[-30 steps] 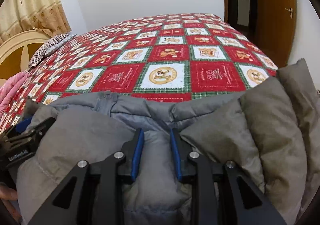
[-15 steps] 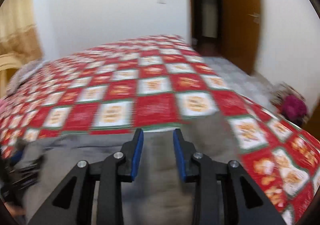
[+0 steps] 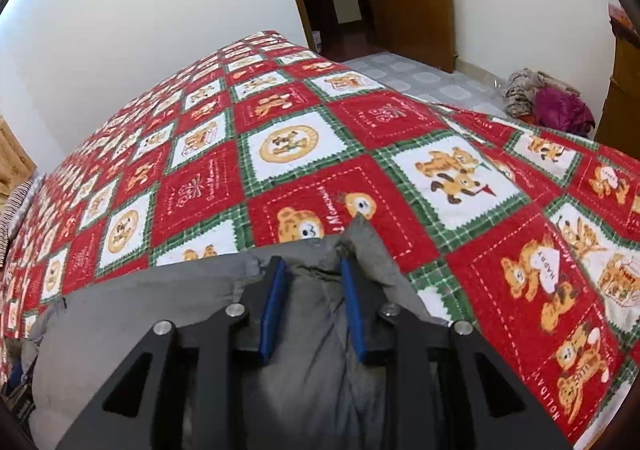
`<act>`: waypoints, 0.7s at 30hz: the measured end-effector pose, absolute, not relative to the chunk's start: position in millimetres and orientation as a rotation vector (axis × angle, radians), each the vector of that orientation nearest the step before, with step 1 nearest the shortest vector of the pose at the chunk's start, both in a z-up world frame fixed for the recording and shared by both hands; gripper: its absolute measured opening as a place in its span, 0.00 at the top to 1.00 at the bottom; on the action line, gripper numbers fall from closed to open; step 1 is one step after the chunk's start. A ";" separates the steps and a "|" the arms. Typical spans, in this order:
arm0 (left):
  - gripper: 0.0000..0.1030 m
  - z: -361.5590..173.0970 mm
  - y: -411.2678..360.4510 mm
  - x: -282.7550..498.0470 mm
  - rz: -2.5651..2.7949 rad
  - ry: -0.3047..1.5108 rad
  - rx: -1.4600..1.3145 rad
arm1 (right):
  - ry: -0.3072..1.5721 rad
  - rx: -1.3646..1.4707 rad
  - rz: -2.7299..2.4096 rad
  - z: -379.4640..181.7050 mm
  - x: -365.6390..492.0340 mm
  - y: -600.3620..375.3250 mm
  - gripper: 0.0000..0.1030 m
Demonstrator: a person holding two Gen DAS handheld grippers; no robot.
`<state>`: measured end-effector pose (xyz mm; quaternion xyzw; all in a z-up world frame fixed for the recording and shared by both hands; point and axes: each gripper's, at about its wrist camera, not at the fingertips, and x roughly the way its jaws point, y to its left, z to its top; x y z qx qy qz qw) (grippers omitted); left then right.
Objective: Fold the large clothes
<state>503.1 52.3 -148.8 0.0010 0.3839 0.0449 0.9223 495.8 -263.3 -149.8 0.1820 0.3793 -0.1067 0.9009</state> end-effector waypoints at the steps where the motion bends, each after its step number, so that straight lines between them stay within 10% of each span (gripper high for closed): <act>1: 0.02 -148.1 54.2 502.4 0.094 0.784 -0.010 | 0.775 0.392 -0.213 -149.1 493.0 -265.8 0.72; 8: 0.02 -141.0 99.5 487.2 0.093 0.687 -0.268 | 0.692 0.697 -0.290 -164.6 459.1 -320.7 0.65; 21: 0.02 -152.2 104.3 497.2 0.107 0.787 -0.283 | 0.617 0.290 -0.307 -95.3 445.4 -270.8 0.57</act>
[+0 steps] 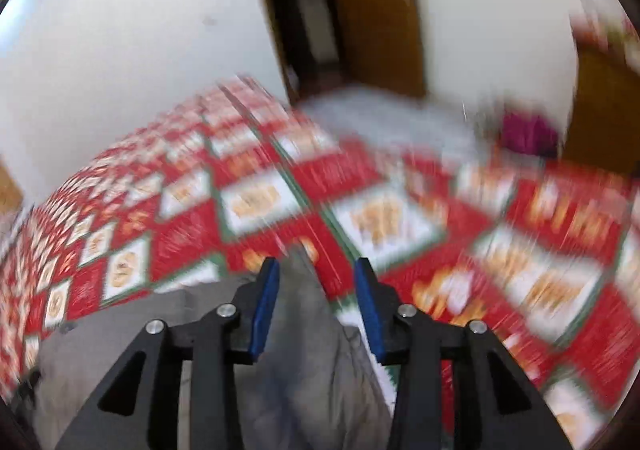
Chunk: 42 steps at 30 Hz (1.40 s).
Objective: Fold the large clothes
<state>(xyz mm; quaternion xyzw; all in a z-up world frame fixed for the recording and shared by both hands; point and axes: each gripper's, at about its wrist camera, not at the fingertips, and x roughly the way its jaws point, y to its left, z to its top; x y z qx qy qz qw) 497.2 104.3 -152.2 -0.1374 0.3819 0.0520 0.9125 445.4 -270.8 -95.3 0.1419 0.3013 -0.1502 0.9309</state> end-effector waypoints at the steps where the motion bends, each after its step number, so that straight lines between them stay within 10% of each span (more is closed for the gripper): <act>1: 0.02 -152.3 104.6 497.4 0.107 0.786 -0.287 | 0.617 0.246 -0.263 -84.5 442.9 -257.9 0.57; 13: 0.02 -111.2 80.7 450.8 0.032 0.837 -0.190 | 0.765 0.087 0.142 -119.8 421.2 -90.8 0.59; 31: 0.01 -139.4 31.7 425.6 -0.017 0.830 -0.021 | 0.791 0.072 0.140 -130.4 429.8 -89.3 0.60; 42: 0.01 -91.1 138.9 355.1 -0.003 0.701 -0.303 | 0.702 0.070 0.211 -130.2 361.2 -66.5 0.63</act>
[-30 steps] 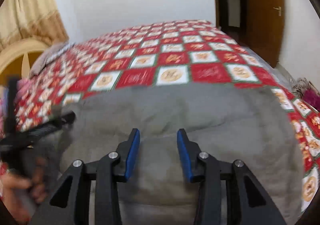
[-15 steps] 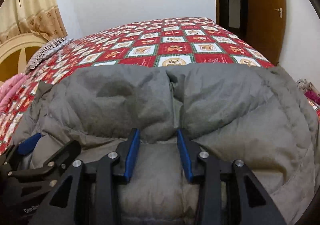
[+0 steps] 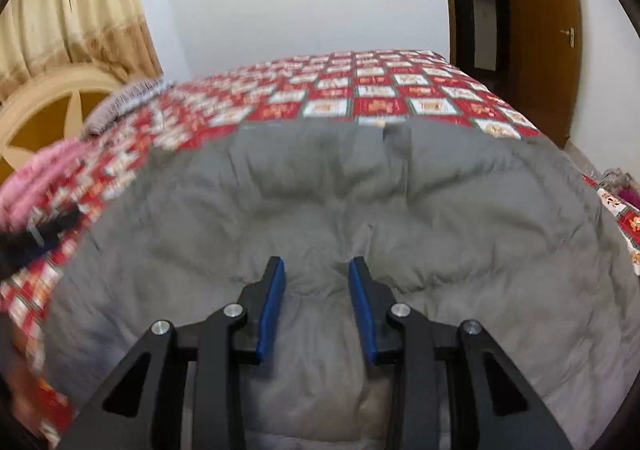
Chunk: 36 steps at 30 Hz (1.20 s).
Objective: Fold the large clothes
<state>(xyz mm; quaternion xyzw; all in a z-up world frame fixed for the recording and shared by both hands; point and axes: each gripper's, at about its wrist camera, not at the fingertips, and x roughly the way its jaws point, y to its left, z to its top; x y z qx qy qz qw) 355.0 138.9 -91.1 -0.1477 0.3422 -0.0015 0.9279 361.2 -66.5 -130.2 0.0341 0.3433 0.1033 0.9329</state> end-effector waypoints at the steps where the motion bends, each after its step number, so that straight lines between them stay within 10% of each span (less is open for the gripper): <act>1: 0.02 -96.2 151.2 362.2 0.023 0.728 -0.314 | 0.694 0.058 0.203 -135.5 360.6 -64.6 0.63; 18: 0.03 -159.6 160.7 395.8 -0.243 0.865 -0.627 | 0.768 0.194 0.216 -133.5 400.8 -63.9 0.73; 25: 0.60 -167.0 167.7 396.3 -0.303 0.861 -0.738 | 0.775 0.210 0.226 -146.9 402.2 -67.0 0.73; 36: 0.69 -89.0 120.7 382.2 -0.339 0.743 -0.580 | 0.779 0.334 0.281 -153.7 404.4 -85.8 0.75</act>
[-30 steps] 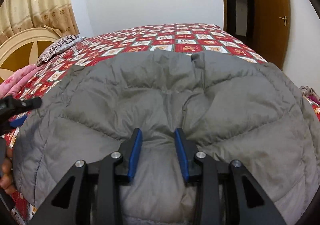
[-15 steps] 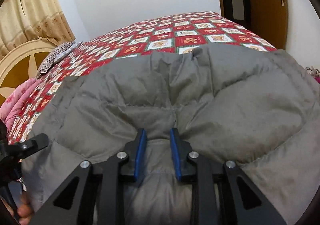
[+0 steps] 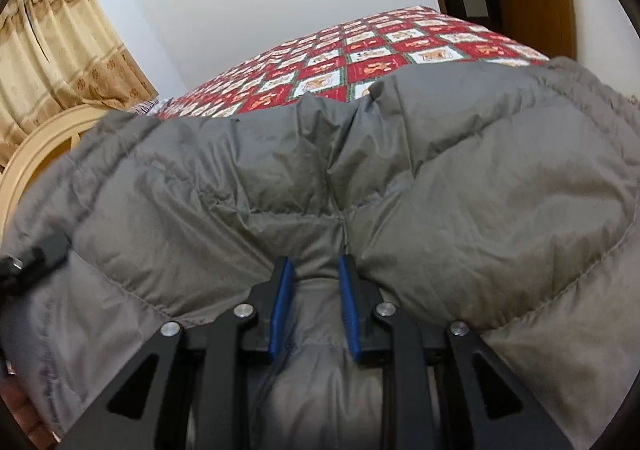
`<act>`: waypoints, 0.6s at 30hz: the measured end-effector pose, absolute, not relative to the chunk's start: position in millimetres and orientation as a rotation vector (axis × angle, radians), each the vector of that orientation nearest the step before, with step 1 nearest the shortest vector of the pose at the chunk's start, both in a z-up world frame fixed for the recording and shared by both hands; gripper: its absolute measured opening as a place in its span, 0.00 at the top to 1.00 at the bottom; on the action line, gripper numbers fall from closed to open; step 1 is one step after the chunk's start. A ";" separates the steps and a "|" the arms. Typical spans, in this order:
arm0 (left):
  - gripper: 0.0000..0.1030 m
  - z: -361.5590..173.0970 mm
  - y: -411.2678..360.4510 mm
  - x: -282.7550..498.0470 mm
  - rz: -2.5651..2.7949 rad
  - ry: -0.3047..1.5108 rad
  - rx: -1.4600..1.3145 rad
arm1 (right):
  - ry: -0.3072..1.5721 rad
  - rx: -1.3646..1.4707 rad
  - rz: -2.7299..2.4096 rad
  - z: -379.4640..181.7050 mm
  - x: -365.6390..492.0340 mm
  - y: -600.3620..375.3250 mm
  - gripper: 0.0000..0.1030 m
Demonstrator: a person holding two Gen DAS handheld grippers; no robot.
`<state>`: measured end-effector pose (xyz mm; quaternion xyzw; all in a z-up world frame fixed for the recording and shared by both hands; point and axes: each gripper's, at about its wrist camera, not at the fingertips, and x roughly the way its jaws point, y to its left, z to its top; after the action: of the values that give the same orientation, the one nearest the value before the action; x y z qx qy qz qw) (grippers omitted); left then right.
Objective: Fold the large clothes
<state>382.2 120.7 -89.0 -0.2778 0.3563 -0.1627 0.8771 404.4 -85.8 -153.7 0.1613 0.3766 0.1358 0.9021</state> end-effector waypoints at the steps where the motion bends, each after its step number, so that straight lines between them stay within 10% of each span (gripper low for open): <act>1: 0.69 -83.4 114.8 382.7 -0.344 0.738 -0.565 | 0.778 0.340 0.284 -154.2 403.7 -86.4 0.75; 18: 0.71 -43.5 14.2 383.5 -0.380 0.707 -0.252 | 0.818 0.427 0.327 -149.7 406.6 -103.5 0.76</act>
<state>383.5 14.2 -43.5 -0.1224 0.3433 -0.1844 0.9128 406.6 -103.5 -149.7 0.2051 0.3927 0.1570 0.8826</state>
